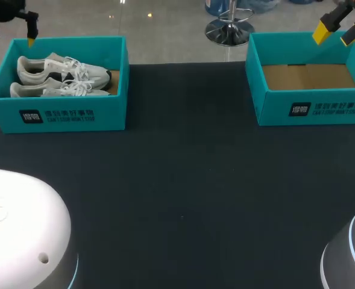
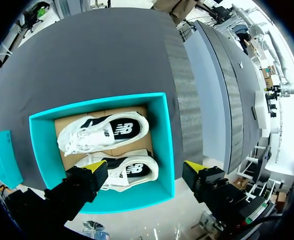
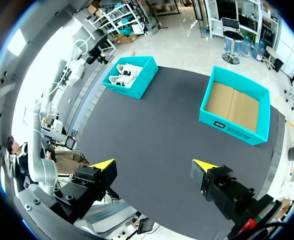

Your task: Take the shoe out of the shoebox, open the shoe tongue, remove and reinsert the insole, then place the shoe into the shoebox

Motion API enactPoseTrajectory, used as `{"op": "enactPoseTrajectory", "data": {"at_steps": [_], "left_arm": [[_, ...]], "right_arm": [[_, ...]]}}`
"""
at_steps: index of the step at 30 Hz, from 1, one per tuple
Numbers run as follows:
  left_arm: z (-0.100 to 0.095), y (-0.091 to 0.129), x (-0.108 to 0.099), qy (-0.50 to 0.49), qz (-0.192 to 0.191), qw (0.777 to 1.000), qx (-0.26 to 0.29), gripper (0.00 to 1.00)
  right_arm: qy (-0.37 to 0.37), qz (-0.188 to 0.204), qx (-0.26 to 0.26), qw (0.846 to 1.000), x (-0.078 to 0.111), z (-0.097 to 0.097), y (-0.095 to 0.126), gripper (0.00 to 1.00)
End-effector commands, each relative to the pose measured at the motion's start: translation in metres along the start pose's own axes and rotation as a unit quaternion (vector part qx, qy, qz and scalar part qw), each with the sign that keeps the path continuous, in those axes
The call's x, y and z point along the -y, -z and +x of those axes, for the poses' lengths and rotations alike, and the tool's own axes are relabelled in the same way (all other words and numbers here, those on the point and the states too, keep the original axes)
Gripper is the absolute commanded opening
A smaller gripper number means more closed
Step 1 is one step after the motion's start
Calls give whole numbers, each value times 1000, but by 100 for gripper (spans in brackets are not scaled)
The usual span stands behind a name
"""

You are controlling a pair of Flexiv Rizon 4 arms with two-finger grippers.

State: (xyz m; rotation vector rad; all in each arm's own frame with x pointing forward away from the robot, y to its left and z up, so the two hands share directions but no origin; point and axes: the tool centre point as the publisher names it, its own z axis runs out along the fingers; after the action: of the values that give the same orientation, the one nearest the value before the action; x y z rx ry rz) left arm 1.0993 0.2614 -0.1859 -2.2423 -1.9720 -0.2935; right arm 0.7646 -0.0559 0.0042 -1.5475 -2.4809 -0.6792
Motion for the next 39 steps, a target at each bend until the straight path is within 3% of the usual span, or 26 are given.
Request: {"op": "enactPoseTrajectory", "data": {"at_steps": [1,9,17,30,39], "left_arm": [[0,-1,4,0,-6,1000,0,100],[0,-2,5,0,-8,1000,-1,100],[9,-20,24,56,-9,998,37,100],[8,-75,49,63,23,995,75,100],[-5,-123,47,68,43,993,87,100]], "right_arm": [[-1,2,1,1000,-2,0,0,100],[-1,2,1,1000,-2,0,0,100],[-1,2,1,1000,-2,0,0,100],[-1,2,1,1000,-2,0,0,100],[-1,2,1,1000,-2,0,0,100]]}}
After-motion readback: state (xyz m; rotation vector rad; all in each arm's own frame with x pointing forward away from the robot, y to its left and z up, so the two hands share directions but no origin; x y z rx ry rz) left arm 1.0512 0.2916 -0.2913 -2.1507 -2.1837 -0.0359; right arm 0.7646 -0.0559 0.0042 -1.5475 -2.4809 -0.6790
